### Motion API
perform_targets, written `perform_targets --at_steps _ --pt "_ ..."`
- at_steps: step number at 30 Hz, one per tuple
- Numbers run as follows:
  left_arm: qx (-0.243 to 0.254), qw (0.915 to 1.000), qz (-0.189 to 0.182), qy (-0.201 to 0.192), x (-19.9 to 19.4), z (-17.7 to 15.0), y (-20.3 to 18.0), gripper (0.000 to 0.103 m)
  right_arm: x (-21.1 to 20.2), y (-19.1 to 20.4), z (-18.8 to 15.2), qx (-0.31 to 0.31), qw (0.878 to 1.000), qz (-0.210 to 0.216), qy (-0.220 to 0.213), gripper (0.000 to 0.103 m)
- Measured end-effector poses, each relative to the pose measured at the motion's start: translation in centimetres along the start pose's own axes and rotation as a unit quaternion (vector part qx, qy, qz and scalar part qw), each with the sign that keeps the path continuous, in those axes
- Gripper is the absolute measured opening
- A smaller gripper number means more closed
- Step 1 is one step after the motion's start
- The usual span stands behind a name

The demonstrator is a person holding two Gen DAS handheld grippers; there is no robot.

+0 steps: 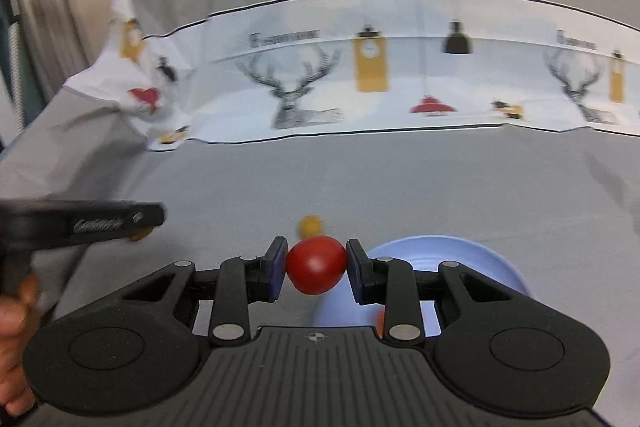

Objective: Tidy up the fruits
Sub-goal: 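Carry the yellow fruit and red tomato over the plate with both tools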

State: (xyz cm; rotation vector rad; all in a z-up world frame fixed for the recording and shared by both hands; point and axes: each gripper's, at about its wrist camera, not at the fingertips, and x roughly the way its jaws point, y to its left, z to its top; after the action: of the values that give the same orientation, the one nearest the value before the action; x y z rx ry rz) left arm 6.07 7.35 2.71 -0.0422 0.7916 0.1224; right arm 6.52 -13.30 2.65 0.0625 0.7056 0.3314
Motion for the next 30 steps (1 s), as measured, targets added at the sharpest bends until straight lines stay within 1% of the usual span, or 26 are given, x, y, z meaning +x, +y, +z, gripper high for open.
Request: perform_targets --at_steps 5,8,11,18,26,30 --pt "0.021 0.9998 -0.005 0.000 0.5 -0.5 -1.7 0.028 0.1 -2.6 0.1 0.028 0.999 -0.022 0.007 0.033" --pt "0.029 0.9995 -0.008 0.005 1.2 -0.6 -2.2 0.028 0.0 -3.1 0.2 0.013 0.999 -0.032 0.006 0.033" --pt "0.030 0.9994 -0.013 0.013 2.1 -0.5 -2.4 0.028 -0.1 -3.0 0.2 -0.015 0.999 -0.043 0.005 0.033" --pt "0.047 0.9980 -0.042 0.010 2.8 -0.5 -3.9 0.028 -0.3 -4.0 0.0 -0.036 0.997 -0.062 0.011 0.033" --pt "0.052 0.9955 -0.080 -0.003 2.9 -0.5 -5.0 0.028 -0.6 -6.2 -0.1 -0.021 0.997 -0.077 0.017 0.033" --pt "0.060 0.9934 -0.097 -0.008 2.7 -0.6 -5.5 0.028 -0.9 -7.2 -0.1 -0.004 0.996 -0.084 0.019 0.033"
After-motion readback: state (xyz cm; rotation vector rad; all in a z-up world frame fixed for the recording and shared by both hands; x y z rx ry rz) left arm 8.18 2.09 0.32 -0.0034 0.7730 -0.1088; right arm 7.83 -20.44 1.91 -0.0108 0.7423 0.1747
